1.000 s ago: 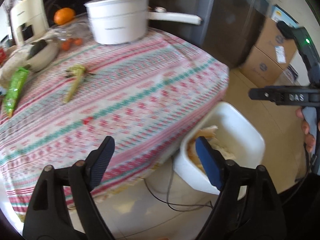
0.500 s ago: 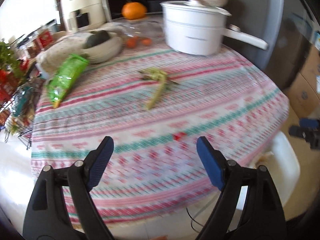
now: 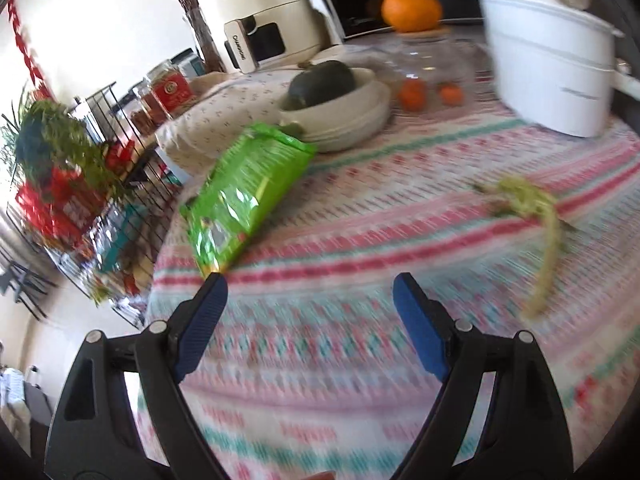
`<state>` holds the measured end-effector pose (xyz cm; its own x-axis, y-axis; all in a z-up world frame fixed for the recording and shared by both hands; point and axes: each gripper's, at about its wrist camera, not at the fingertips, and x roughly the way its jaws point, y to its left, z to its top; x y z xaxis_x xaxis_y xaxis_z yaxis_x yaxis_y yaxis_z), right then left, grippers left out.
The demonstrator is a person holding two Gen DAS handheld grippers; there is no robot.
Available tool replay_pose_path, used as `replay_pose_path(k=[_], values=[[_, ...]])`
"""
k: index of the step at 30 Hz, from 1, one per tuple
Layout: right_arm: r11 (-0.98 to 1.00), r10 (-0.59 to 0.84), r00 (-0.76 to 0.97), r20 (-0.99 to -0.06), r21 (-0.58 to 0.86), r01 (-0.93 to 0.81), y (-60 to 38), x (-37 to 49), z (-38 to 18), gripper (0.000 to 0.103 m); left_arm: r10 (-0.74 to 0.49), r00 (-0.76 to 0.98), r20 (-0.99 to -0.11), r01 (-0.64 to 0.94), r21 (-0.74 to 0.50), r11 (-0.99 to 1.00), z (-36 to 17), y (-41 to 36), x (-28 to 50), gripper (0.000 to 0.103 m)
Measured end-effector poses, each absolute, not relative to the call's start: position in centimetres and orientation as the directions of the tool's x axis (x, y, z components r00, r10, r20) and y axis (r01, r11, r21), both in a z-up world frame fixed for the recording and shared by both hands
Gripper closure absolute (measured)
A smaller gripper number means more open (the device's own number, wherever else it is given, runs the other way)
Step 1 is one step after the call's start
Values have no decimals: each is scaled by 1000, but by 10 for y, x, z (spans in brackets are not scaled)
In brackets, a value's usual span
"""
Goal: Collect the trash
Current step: 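Move both open grippers back over the table, then grasp the green snack bag with the left while the right grasps the green stalk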
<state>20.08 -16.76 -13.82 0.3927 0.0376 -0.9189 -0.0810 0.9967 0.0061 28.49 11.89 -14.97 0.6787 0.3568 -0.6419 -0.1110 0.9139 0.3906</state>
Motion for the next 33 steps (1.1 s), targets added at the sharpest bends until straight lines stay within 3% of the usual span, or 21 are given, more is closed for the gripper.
replay_pose_path(k=[13,18,20,27,29,33], values=[[994,90,380,-921,62,-87,-120,274,-175,20,505,699,-507,-188,551,813,-177,154,384,18],[994,90,394,-915,58,-92,-105,294,-181,20,522,674,-523,-220,532,818,-181,172,401,36],[994,89,400,-912,55,-95,-101,300,-182,20,524,668,-528,-223,530,818,-183,174,404,49],[992,105,422,-900,66,-106,-84,315,-187,20,524,666,-531,-227,524,821,-180,180,406,76],[992,108,430,-896,68,-107,-80,319,-187,20,519,668,-534,-224,521,824,-179,182,405,90],[991,117,438,-891,78,-105,-73,324,-187,20,487,676,-554,-212,486,848,-173,189,401,98]])
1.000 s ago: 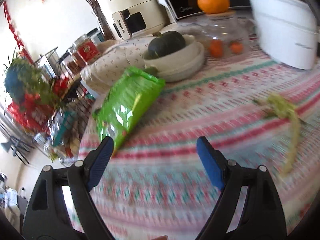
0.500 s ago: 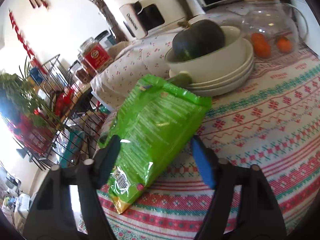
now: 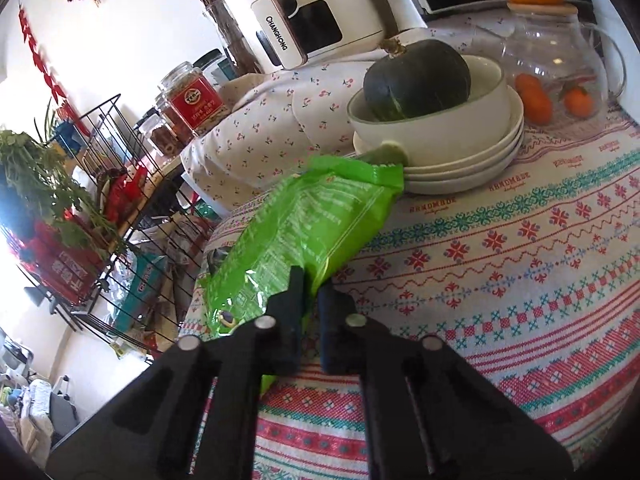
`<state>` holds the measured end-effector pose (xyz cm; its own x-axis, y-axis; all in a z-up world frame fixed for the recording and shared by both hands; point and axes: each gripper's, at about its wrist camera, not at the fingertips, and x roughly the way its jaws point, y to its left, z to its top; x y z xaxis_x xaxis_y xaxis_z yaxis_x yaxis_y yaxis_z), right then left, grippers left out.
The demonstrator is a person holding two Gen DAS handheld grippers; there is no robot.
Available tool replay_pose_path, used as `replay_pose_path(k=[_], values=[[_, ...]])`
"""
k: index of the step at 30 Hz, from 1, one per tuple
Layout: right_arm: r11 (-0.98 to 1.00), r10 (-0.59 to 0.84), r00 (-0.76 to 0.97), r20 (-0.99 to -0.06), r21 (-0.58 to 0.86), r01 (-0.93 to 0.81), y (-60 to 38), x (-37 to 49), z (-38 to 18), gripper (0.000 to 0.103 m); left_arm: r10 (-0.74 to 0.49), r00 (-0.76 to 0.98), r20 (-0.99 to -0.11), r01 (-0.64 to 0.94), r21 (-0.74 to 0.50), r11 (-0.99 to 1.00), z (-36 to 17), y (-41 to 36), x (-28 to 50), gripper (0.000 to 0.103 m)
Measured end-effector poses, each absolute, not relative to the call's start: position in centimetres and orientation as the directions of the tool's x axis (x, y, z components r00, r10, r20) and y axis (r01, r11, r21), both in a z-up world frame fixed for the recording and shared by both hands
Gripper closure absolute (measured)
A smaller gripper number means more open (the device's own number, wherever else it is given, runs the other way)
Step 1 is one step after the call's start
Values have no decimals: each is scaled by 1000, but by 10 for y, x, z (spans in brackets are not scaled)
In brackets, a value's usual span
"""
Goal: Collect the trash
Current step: 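Grasp the green snack bag with the left while the right grasps the green stalk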
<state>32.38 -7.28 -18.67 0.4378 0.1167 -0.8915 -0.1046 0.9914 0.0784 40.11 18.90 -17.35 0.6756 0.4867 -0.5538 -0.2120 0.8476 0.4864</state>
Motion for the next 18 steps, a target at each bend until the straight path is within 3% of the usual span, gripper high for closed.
replay_pose_path(k=[18], values=[[992,68,458,-887,10,-128,-54,366,-200,23,163,759,-630,-5,245,970,-105,155,326,102]])
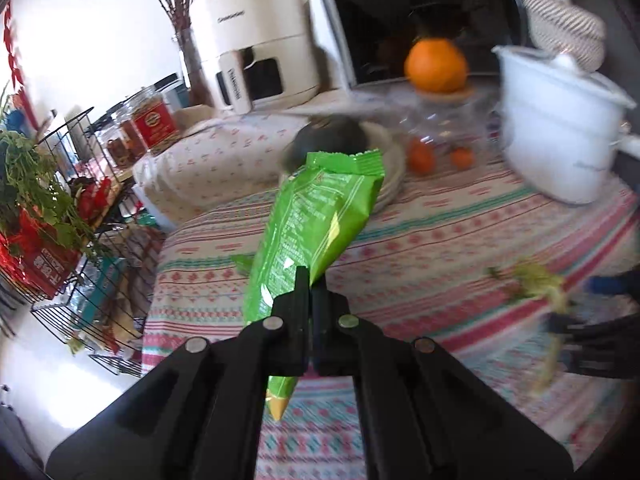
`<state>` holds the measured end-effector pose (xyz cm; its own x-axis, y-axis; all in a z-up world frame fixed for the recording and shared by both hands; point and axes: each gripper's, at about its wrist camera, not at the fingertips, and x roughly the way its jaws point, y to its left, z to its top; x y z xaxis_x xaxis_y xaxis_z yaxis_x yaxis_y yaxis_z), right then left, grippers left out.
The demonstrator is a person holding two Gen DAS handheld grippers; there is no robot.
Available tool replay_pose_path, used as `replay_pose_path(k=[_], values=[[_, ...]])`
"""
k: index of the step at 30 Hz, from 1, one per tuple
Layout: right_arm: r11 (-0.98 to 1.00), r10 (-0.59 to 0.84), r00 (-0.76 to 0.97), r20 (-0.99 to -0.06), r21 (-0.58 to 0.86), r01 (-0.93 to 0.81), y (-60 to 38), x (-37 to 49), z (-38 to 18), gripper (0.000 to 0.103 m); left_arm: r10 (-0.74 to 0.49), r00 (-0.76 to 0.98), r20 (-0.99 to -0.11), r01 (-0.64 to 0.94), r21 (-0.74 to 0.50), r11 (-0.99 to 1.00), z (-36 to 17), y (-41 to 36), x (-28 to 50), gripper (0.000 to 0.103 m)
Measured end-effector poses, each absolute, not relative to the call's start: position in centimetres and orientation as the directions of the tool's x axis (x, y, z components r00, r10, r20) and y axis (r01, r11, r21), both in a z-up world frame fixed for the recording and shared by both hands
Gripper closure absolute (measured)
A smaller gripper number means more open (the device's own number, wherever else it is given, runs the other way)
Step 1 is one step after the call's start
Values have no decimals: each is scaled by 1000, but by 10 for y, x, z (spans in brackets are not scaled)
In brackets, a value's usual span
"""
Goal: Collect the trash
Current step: 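Grasp the green snack bag with the left while the right grasps the green stalk, then carry the green bag and stalk over the white bin and open both grippers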
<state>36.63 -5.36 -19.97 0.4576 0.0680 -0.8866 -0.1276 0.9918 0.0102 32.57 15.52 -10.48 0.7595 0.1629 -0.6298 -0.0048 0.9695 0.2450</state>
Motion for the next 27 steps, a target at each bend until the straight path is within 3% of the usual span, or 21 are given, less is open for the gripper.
replay_pose_path(k=[3,6,8,9,13,27], values=[[991,51,435,-899,-7,-132,-49,372,-210,38,113,761,-638,20,198,980,-93,144,311,102],[989,42,465,-884,-30,-147,-42,370,-212,47,69,762,-644,34,147,989,-83,132,295,102],[984,56,479,-876,-32,-173,-37,367,-211,69,51,763,-645,45,132,990,-79,125,287,102],[982,62,476,-877,-32,-187,-35,365,-210,90,43,763,-645,51,126,991,-77,121,282,102],[983,120,457,-881,39,-181,-40,353,-201,95,5,764,-645,70,91,993,-67,112,262,102],[978,196,587,-786,112,-177,-136,262,-95,96,-117,767,-631,164,16,986,-28,57,188,102]])
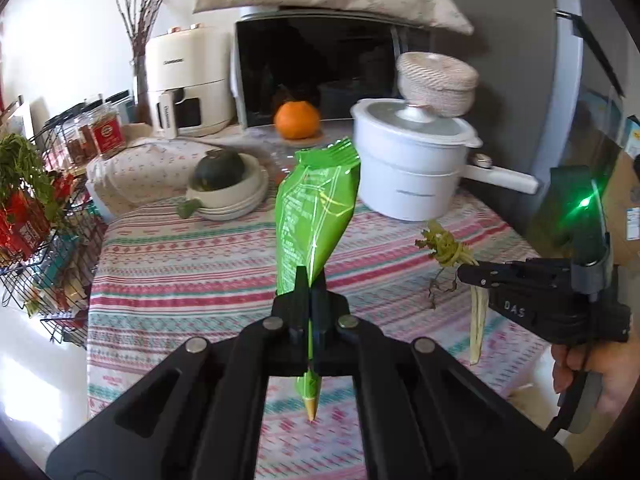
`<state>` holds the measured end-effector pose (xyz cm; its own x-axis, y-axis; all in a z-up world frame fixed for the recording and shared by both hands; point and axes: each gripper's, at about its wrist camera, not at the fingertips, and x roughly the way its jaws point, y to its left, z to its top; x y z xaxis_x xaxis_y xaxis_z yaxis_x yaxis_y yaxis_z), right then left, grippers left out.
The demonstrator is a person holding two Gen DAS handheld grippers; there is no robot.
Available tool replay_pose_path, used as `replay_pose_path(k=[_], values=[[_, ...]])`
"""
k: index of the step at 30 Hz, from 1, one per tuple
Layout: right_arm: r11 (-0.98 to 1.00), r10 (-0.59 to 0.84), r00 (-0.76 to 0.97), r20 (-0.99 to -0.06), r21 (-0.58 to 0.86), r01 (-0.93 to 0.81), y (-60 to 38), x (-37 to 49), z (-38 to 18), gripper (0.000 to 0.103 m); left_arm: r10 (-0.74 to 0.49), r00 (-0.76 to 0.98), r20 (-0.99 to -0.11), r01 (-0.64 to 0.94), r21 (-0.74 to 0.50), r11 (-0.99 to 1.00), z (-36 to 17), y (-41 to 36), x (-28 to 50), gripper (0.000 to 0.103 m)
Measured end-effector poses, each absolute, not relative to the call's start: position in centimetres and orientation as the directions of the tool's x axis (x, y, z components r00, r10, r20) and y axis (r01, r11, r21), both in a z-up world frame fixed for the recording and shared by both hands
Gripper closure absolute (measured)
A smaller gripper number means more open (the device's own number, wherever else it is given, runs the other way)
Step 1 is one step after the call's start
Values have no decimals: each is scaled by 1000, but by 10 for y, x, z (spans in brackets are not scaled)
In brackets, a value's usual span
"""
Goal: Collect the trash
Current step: 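Carry the green bag and stalk over the white bin and open both grippers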
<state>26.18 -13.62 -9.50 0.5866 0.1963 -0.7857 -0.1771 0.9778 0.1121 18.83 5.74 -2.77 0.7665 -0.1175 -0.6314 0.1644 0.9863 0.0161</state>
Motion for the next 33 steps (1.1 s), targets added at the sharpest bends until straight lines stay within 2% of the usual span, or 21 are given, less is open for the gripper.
replay_pose_path(k=[7,17,26,33], values=[[973,225,624,-748,136,-187,-180,198,-58,96,-217,745,-631,232,-60,971,-16,30,152,102],[979,204,653,-730,138,-152,-236,127,-38,96,-369,692,-620,333,-179,926,-11,-15,98,102],[979,190,650,-736,188,-74,-284,78,-56,96,-519,572,-635,462,-273,843,-37,-65,62,102],[987,123,554,-824,159,17,-316,63,-92,96,-579,429,-693,552,-306,776,-77,-108,45,102]])
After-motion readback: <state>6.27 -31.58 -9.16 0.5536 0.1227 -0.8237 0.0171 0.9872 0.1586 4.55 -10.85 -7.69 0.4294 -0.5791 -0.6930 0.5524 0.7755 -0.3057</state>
